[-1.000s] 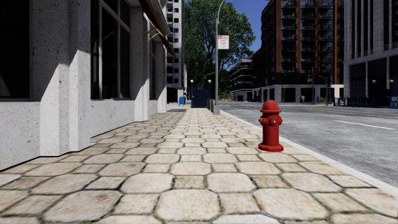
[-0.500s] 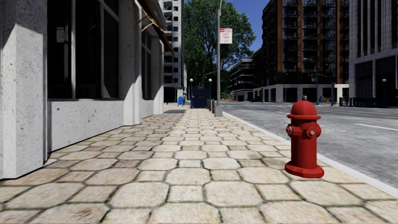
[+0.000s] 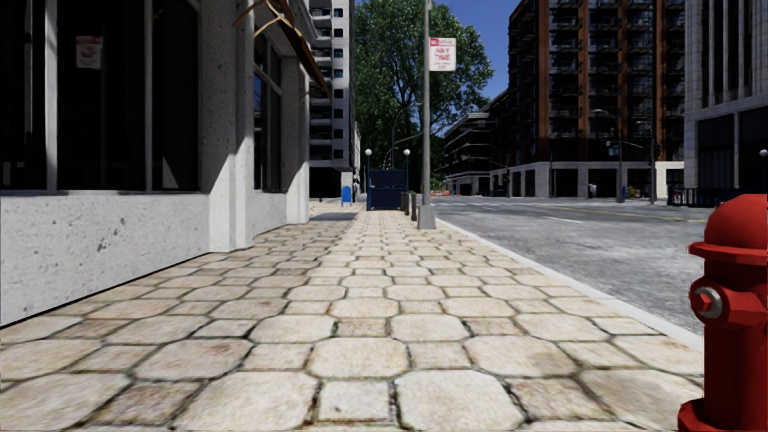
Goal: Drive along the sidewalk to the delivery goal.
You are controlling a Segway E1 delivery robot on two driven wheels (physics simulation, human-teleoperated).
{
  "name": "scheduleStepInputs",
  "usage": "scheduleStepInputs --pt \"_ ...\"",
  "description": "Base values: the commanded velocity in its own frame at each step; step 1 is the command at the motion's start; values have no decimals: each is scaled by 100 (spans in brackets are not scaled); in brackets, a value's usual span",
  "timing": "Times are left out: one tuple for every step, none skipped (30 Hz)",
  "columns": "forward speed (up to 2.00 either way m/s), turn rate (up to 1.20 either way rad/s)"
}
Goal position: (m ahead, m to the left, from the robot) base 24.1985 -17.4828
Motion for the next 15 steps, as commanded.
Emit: scheduleStepInputs --pt "200 0" --pt "200 0" --pt "200 0" --pt "200 0" --pt "200 0" --pt "200 0" --pt "200 0" --pt "200 0" --pt "200 0" --pt "200 0" --pt "200 0" --pt "200 0" --pt "200 0" --pt "200 0" --pt "200 0"
